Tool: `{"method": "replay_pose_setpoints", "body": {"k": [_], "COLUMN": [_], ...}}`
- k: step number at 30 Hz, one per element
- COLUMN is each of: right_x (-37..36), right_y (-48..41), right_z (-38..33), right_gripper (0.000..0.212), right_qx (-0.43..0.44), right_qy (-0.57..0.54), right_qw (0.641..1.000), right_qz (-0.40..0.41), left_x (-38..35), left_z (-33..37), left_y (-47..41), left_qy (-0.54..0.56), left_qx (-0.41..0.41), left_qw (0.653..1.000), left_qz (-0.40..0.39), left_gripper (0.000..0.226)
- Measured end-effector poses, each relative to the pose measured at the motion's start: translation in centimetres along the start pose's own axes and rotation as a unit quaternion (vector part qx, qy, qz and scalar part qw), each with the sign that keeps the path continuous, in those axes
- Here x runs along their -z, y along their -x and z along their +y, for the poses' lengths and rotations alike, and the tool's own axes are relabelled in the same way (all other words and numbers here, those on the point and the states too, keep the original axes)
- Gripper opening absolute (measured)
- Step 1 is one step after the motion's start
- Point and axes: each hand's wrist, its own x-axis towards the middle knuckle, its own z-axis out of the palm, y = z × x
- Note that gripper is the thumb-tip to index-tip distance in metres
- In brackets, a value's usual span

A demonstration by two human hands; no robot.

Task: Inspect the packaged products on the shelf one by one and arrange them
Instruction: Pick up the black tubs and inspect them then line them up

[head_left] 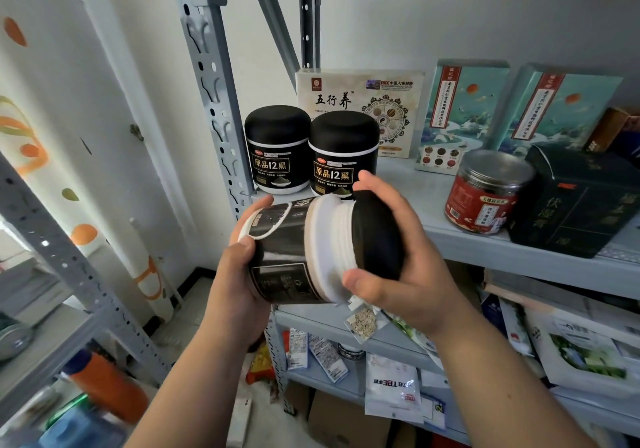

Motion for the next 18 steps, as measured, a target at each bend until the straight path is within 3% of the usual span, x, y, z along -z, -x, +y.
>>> {"method": "replay_pose_setpoints", "body": {"k": [5, 9, 18], "right_x": [-0.5, -0.3, -0.2], "right_y": [-0.2, -0.3, -0.3], "right_z": [-0.1, 0.0, 0.2], "right_gripper": [0.084, 0.079, 0.073], "right_qx": [0.040, 0.053, 0.049], "right_qy": [0.102, 0.115, 0.115], "right_qw": [0.994, 0.992, 0.991], "right_qz": [0.002, -0.005, -0.040], "left_x": [-0.8, -0.9, -0.8], "left_z": [0.8, 1.1, 1.7], "left_y": [0.5, 0.7, 1.0], "left_qy": [-0.063, -0.080, -0.116], "left_qx": [-0.028, -0.030, 0.002], "left_qw": [0.998, 0.996, 0.993], "left_qz": [-0.010, -0.016, -0.018], "left_gripper": [0.079, 0.067, 0.068]}}
